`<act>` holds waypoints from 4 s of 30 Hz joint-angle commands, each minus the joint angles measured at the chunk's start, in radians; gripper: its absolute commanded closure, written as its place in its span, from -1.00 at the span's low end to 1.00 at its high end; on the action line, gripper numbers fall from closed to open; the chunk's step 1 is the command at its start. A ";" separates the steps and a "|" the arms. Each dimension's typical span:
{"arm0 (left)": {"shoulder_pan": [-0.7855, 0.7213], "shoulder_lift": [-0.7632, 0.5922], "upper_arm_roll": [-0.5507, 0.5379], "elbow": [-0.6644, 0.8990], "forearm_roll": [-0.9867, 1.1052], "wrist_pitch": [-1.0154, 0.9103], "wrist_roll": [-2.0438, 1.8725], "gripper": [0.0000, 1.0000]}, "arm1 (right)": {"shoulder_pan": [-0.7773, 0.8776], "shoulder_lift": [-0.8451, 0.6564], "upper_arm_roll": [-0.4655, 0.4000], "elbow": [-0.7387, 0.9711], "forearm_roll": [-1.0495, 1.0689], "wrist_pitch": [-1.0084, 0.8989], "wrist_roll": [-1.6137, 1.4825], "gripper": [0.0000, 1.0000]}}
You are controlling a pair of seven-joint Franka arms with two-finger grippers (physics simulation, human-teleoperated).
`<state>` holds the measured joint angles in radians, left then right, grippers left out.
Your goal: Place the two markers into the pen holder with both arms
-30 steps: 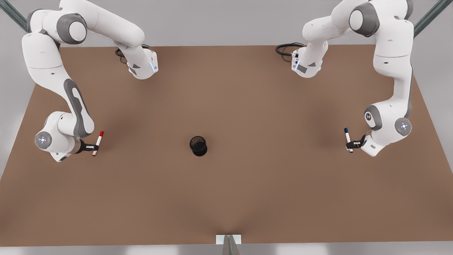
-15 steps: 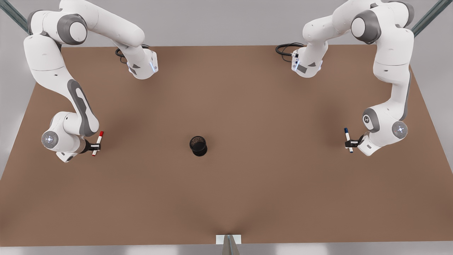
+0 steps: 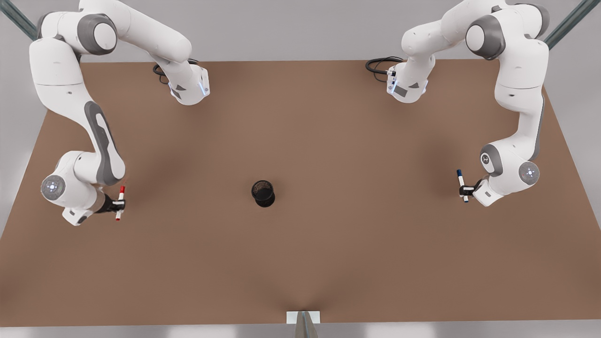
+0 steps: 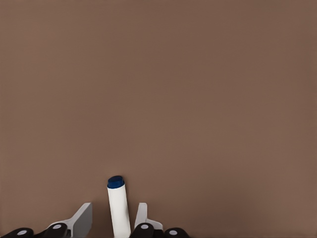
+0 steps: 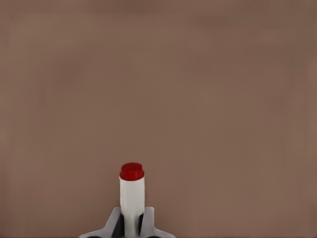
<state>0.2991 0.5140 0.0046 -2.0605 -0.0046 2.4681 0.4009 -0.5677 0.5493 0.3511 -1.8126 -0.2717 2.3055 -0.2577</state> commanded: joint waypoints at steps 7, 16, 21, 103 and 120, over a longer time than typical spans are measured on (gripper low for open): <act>-0.002 0.003 0.000 0.000 0.002 0.000 0.039 -0.03 | -0.102 -0.037 0.584 0.105 -0.009 -0.158 0.038 0.57; -0.006 0.011 0.000 0.000 0.002 0.000 0.039 0.16 | -0.055 -0.031 0.830 -0.244 -0.014 0.578 0.202 0.57; -0.006 0.012 0.000 0.003 0.002 0.000 0.039 0.24 | 0.305 0.043 0.594 -0.088 -0.046 0.756 0.219 0.57; -1.014 0.426 -0.348 0.965 -1.397 0.631 1.448 0.57 | 0.555 -0.439 -0.202 0.371 0.190 -0.781 0.302 -1.00; -1.049 0.337 -0.347 0.815 -1.439 0.726 1.435 0.57 | 0.540 -0.437 -0.201 0.369 0.190 -0.787 0.291 -1.00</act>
<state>-0.7458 0.8527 -0.3431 -1.2464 -1.4378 3.1735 1.7719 -0.0313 0.1129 0.1501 -1.4440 -0.0819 1.5196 0.0438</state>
